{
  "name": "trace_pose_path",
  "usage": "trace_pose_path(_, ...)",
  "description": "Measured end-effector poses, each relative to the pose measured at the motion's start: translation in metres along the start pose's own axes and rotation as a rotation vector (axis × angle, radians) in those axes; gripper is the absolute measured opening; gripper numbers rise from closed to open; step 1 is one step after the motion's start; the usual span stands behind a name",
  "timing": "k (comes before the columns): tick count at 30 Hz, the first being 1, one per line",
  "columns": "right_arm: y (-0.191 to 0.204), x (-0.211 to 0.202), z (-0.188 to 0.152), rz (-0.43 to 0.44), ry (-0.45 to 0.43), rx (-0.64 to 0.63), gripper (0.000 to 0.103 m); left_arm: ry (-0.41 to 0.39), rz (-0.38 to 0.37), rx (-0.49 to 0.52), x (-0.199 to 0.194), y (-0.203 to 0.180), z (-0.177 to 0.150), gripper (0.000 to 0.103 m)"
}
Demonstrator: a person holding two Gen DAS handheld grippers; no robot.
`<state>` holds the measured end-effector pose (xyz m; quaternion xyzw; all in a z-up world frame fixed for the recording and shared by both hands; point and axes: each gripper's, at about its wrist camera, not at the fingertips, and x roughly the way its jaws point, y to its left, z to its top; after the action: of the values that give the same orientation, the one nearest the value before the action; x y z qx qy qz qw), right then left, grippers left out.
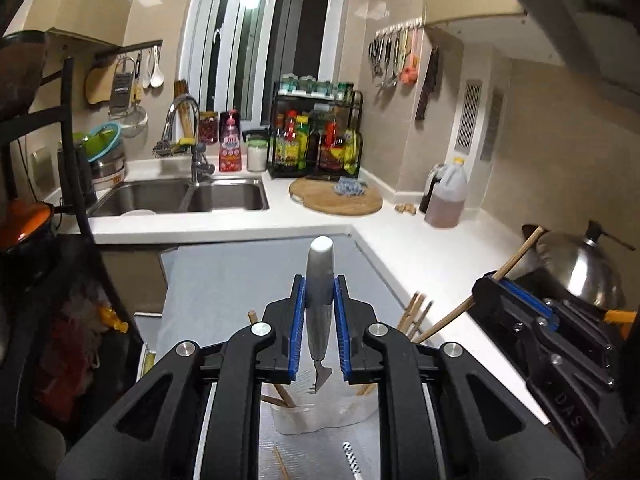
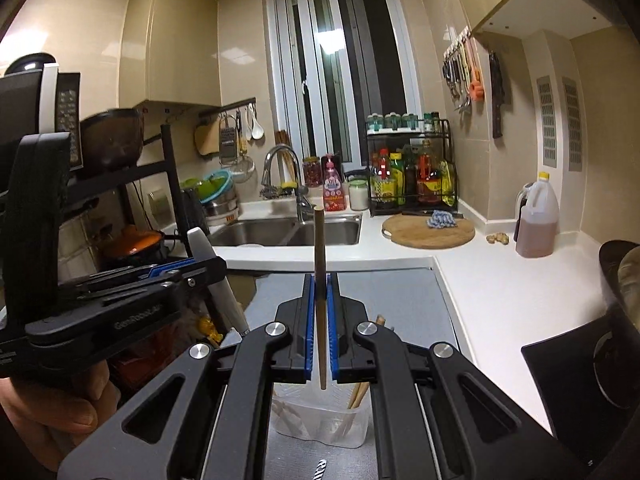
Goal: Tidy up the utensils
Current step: 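Lower the fork into the container and open the left tool while the right tool releases its chopstick, then lower the left tool onto the chopstick while the right tool lowers onto the white spoon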
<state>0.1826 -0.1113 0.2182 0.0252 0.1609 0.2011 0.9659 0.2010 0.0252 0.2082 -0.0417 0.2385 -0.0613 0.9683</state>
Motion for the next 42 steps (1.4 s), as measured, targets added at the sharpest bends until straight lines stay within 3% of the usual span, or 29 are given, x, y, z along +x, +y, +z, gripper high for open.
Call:
trace_pose_path(8,-0.01,0.034,-0.038,-0.018,0.095,0.005,0.007,0.124,0.006,0.044,0.048,0.002,-0.034,0.016)
trace_pose_path(11,-0.012,0.04,-0.05,-0.015,0.132,0.014,0.009,0.105,0.026,0.094,0.043,-0.003,-0.037,0.016)
trace_pose_path(19,-0.012,0.036,-0.058,-0.022,0.152,0.024,0.013,0.078,0.013,0.079,0.022,0.001,-0.03,0.017)
trace_pose_path(22,-0.011,0.03,-0.056,-0.028,0.15,0.017,0.022,0.068,0.008,0.074,0.012,0.002,-0.028,0.02)
trace_pose_path(35,-0.006,-0.037,-0.046,-0.028,0.066,0.015,0.022,-0.041,0.014,0.053,-0.057,0.003,-0.029,0.02)
trace_pose_path(39,-0.003,-0.072,-0.052,-0.018,0.021,0.022,0.022,-0.06,0.019,0.025,-0.082,0.009,-0.05,0.02)
trace_pose_path(42,-0.001,-0.093,-0.065,-0.009,0.003,0.025,0.019,-0.058,0.03,0.0,-0.097,0.012,-0.084,0.02)
